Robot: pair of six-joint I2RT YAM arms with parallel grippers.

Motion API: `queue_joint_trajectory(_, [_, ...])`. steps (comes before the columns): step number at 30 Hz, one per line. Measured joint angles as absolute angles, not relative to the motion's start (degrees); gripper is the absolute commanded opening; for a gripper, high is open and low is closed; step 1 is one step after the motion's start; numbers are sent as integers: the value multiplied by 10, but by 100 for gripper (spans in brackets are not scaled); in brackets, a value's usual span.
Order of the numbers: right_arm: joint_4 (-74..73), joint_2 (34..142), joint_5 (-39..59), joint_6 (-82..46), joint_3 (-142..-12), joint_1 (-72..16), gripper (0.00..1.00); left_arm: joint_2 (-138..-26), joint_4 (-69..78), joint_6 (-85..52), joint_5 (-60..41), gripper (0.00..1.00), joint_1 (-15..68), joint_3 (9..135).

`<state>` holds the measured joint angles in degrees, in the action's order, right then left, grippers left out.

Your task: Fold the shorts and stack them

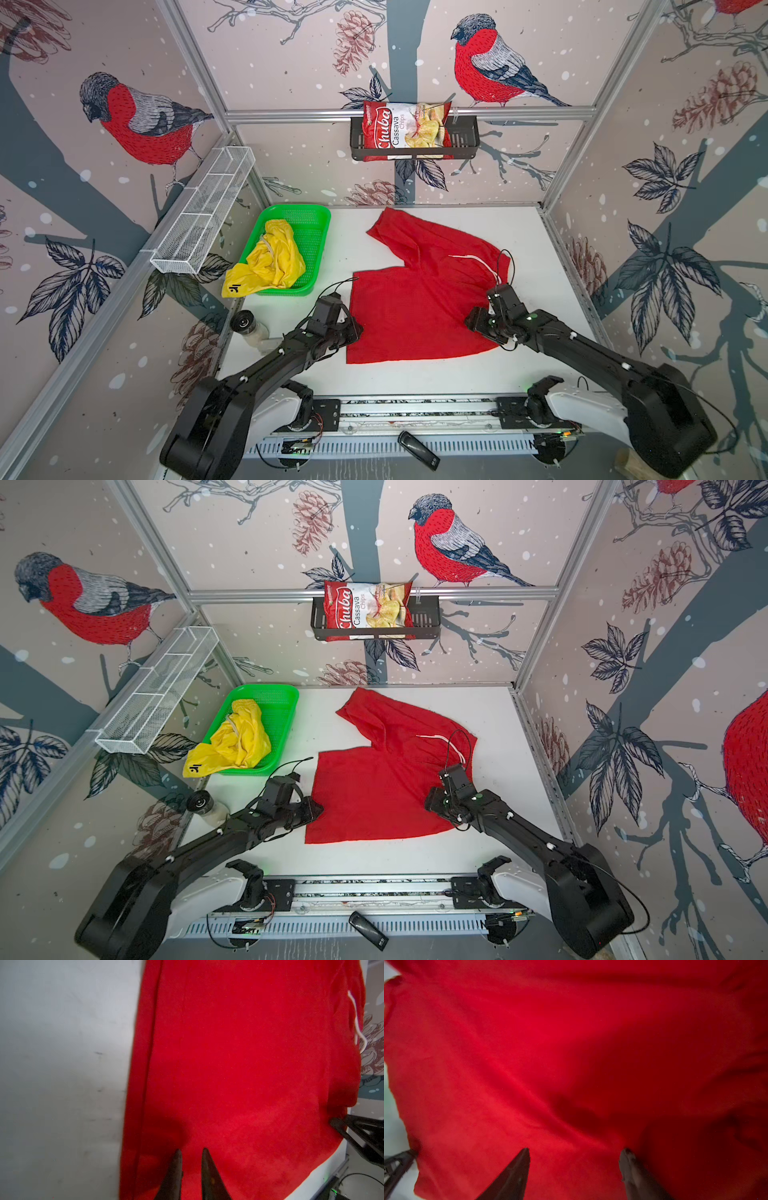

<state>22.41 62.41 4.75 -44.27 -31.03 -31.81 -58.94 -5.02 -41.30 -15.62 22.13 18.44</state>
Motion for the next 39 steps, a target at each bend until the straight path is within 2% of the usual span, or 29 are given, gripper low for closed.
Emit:
queue_joint_trajectory(4, [210,637,32,-436,-371,-382,69,-559,-58,-417,-133,29,222,214])
queue_joint_trajectory(10, [155,741,33,-434,-427,-482,69,-600,-54,-416,-122,29,222,241])
queue_joint_trajectory(19, [102,832,77,-462,-377,-524,69,-638,-23,-420,-101,27,215,252])
queue_joint_trajectory(28, [44,753,82,-511,-274,-509,69,-657,8,-415,-87,27,184,271])
queue_joint_trajectory(32, [99,684,78,-525,-250,-505,69,-672,10,-410,-88,27,173,282])
queue_joint_trajectory(36, [212,650,57,-507,-289,-490,69,-694,15,-404,-89,27,168,290])
queue_joint_trajectory(39, [227,663,34,-462,-361,-479,69,-714,36,-401,-90,28,163,295])
